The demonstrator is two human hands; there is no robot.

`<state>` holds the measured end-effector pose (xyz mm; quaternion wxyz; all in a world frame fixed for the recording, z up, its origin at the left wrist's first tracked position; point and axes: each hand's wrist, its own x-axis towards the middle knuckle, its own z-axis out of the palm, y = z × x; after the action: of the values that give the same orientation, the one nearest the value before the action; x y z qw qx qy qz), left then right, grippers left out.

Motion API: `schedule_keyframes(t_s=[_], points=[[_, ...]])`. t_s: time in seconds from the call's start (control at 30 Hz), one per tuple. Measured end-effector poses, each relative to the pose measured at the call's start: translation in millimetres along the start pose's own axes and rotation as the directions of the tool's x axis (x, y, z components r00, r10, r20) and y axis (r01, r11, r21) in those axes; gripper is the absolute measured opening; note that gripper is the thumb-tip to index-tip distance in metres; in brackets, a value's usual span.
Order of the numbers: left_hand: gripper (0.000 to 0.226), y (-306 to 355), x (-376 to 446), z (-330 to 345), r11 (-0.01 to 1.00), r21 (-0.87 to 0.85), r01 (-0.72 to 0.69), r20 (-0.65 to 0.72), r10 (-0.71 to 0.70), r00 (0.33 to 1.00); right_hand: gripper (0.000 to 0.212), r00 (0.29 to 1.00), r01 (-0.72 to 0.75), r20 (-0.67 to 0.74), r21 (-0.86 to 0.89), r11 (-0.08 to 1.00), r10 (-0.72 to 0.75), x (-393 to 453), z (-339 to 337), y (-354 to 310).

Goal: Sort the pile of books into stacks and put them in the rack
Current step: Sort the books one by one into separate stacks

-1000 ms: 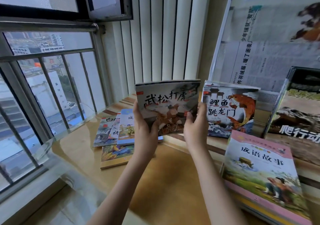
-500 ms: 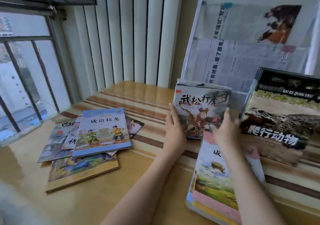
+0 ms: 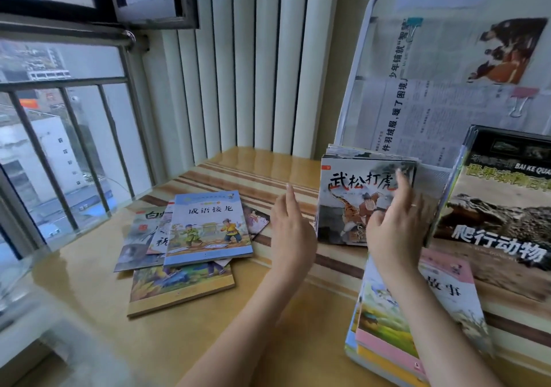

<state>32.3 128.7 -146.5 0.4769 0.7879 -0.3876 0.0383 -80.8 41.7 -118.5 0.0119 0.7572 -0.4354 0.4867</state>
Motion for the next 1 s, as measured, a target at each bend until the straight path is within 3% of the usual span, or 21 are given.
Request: schedule_keyframes(t_s=[0.07,0.13,0.2,0.27,0.33,0.4,0.5,0.6,0.7,0.77,0.9,1.0], points=[[0.061,-20,5,-39,0.991,0.135,-0.026,-0.184,0.051,0.982,0.051,0.993,0.097,0.061,0.136,0.986,-0.106,-9,-1,-25],[0.050,-48,15,-76,0.960,0.268,0.078,-0.291,0.003,0.957,0.040,0.966,0.138,0.176,0.258,0.956,-0.187,-21,0,-58],[0.047,-81,24,-107,0.871,0.409,0.272,-0.258,-0.175,0.950,0.033,0.913,0.089,0.341,0.365,0.927,-0.222,-36,6,-96],[0.053,-114,25,-123,0.772,0.498,0.396,-0.144,-0.376,0.915,0.034,0.789,-0.034,0.578,0.376,0.926,-0.206,-52,25,-125],[0.055,-130,14,-125,0.761,0.553,0.339,-0.033,-0.386,0.922,0.044,0.629,-0.164,0.760,0.333,0.929,-0.161,-71,49,-145],[0.043,-130,0,-122,0.856,0.425,0.296,-0.058,-0.300,0.952,0.054,0.575,-0.223,0.810,0.290,0.931,-0.115,-92,68,-154],[0.045,-123,-9,-127,0.943,0.068,0.325,-0.161,-0.311,0.937,0.049,0.702,-0.246,0.710,0.321,0.915,-0.060,-105,71,-154],[0.050,-110,-12,-128,0.925,-0.231,0.301,-0.197,-0.348,0.917,0.042,0.757,-0.442,0.650,0.441,0.781,0.061,-94,62,-148],[0.053,-82,-16,-126,0.811,-0.522,0.262,-0.162,-0.396,0.904,0.037,0.753,-0.581,0.623,0.482,0.655,0.210,-78,45,-142],[0.055,-66,-19,-126,0.705,-0.673,0.223,-0.110,-0.394,0.913,0.033,0.783,-0.586,0.569,0.538,0.606,0.251,-69,28,-135],[0.053,-29,-29,-123,0.550,-0.808,0.209,0.005,-0.348,0.937,0.037,0.894,-0.405,0.416,0.589,0.699,0.167,-53,-27,-115],[0.052,13,-40,-111,0.356,-0.897,0.263,0.169,-0.273,0.947,0.042,0.919,-0.347,0.367,0.574,0.742,0.146,-42,-71,-82]])
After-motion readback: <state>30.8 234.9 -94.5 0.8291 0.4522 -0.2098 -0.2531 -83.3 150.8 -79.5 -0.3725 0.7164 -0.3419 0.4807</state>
